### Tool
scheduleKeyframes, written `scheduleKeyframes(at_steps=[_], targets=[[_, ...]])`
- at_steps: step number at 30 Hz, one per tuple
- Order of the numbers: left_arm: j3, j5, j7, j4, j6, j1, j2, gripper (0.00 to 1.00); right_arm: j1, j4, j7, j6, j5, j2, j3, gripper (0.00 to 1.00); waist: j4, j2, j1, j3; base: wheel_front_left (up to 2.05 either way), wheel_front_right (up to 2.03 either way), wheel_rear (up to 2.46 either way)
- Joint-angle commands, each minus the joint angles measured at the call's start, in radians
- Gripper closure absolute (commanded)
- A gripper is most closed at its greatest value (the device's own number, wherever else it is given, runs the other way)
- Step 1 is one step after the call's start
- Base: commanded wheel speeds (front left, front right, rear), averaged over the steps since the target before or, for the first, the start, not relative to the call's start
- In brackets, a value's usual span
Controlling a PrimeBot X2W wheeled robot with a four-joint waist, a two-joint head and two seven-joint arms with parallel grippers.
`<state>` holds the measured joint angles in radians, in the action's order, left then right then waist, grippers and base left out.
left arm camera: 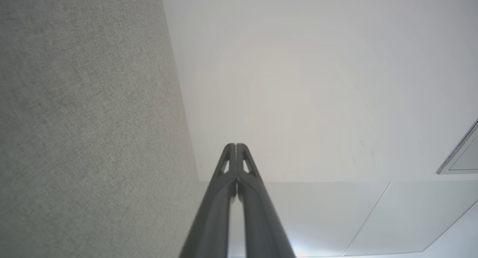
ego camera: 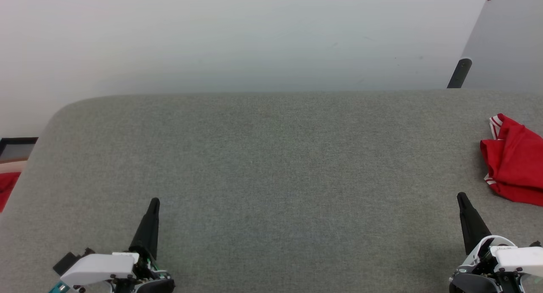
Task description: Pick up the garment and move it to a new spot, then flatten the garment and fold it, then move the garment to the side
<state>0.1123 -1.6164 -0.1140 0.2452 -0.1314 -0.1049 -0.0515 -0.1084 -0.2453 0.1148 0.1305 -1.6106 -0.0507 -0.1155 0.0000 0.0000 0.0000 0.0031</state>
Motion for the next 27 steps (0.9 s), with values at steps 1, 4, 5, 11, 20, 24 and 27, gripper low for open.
scheduleKeyframes(at_steps=[1, 4, 5, 11, 20, 24, 27], targets=[[0.003, 0.005, -0.001, 0.001, 0.001, -0.009, 0.002, 1.00, -0.004, 0.000, 0.001, 0.000, -0.004, 0.003, 0.003, 1.00, 0.000, 0.0000, 0.0000, 0.000, 0.00, 0.00, 0.00], [0.002, 0.005, -0.002, 0.001, 0.001, -0.009, 0.002, 1.00, -0.004, 0.000, 0.001, 0.000, -0.004, 0.003, 0.003, 1.00, 0.000, 0.0000, 0.0000, 0.000, 0.00, 0.00, 0.00], [0.003, 0.005, -0.002, 0.001, 0.001, -0.009, 0.002, 1.00, -0.004, 0.000, 0.001, 0.000, -0.005, 0.003, 0.003, 1.00, 0.000, 0.0000, 0.0000, 0.000, 0.00, 0.00, 0.00], [0.003, 0.005, -0.002, 0.001, 0.001, -0.009, 0.002, 1.00, -0.004, 0.000, 0.001, 0.000, -0.005, 0.003, 0.003, 1.00, 0.000, 0.0000, 0.0000, 0.000, 0.00, 0.00, 0.00], [0.003, 0.005, -0.002, 0.001, 0.001, -0.009, 0.002, 1.00, -0.004, 0.000, 0.001, 0.000, -0.005, 0.003, 0.003, 1.00, 0.000, 0.0000, 0.0000, 0.000, 0.00, 0.00, 0.00], [0.003, 0.005, -0.002, 0.001, 0.001, -0.009, 0.002, 1.00, -0.004, 0.000, 0.001, 0.000, -0.005, 0.003, 0.003, 1.00, 0.000, 0.0000, 0.0000, 0.000, 0.00, 0.00, 0.00], [0.003, 0.006, -0.002, 0.001, 0.001, -0.009, 0.002, 1.00, -0.004, 0.000, 0.001, 0.000, -0.005, 0.003, 0.003, 1.00, 0.000, 0.0000, 0.0000, 0.000, 0.00, 0.00, 0.00]])
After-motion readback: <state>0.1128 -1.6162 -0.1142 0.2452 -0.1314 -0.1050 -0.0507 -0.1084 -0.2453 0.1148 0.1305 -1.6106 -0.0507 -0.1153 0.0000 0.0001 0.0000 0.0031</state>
